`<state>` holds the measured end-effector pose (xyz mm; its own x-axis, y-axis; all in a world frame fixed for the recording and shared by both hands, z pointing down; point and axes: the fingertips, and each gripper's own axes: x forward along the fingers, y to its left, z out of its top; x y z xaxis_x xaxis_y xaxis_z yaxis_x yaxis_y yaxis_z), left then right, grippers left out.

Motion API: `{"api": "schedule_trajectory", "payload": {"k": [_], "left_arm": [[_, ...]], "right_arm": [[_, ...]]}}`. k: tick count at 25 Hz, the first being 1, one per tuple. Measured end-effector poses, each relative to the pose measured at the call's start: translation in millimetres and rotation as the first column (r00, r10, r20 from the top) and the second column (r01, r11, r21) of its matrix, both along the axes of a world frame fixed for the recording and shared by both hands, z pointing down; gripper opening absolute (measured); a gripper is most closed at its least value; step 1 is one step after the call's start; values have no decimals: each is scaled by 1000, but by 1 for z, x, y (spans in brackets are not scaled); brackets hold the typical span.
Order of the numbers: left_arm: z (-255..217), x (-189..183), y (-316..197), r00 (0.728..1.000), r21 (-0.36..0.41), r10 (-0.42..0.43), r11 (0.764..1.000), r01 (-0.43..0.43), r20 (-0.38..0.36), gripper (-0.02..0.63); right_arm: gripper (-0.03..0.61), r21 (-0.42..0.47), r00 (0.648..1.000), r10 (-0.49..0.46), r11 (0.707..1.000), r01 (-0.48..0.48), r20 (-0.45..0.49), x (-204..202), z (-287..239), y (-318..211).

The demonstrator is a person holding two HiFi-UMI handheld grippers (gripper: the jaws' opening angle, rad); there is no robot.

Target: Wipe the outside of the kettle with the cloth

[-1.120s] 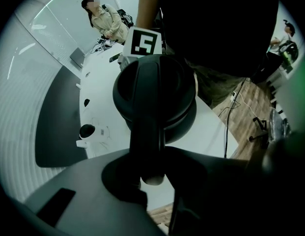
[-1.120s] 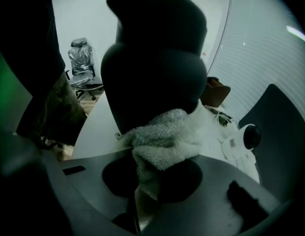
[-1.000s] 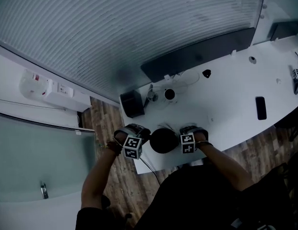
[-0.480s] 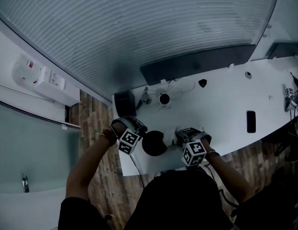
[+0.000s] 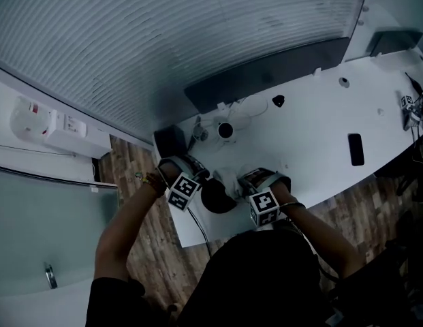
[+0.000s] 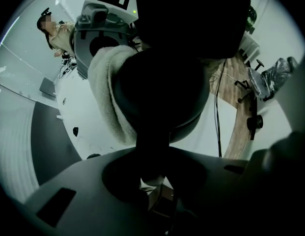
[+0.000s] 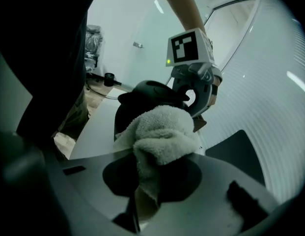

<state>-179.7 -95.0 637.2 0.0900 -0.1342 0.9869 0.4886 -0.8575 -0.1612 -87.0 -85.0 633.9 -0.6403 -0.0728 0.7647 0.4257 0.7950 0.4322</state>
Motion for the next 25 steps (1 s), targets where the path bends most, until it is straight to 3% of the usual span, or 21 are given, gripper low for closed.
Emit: {"api": "schedule_trajectory", "payload": {"k": [3, 16, 19, 22, 25], "left_arm": [[-1, 0, 0, 1000, -1, -6, 1000, 6, 3, 101], [4, 2, 1, 999, 16, -6, 1000, 6, 41, 100], [5, 3, 0, 999, 23, -13, 1000, 12, 41, 100], [3, 1, -2, 999, 32, -8, 999, 7, 38, 100], [1, 5, -5, 999, 45, 17, 999, -18, 28, 100]], "right_arm": [[63, 25, 998, -2, 1000, 4, -69, 4, 21, -7], [64, -135, 965, 56, 986, -93, -256, 10, 140, 4], [64, -149, 972, 81, 982, -115, -219, 17, 133, 1], [64, -142, 985, 129, 979, -145, -112, 26, 94, -14], [64, -77, 994, 101, 992, -103, -32, 34, 43, -27]]}}
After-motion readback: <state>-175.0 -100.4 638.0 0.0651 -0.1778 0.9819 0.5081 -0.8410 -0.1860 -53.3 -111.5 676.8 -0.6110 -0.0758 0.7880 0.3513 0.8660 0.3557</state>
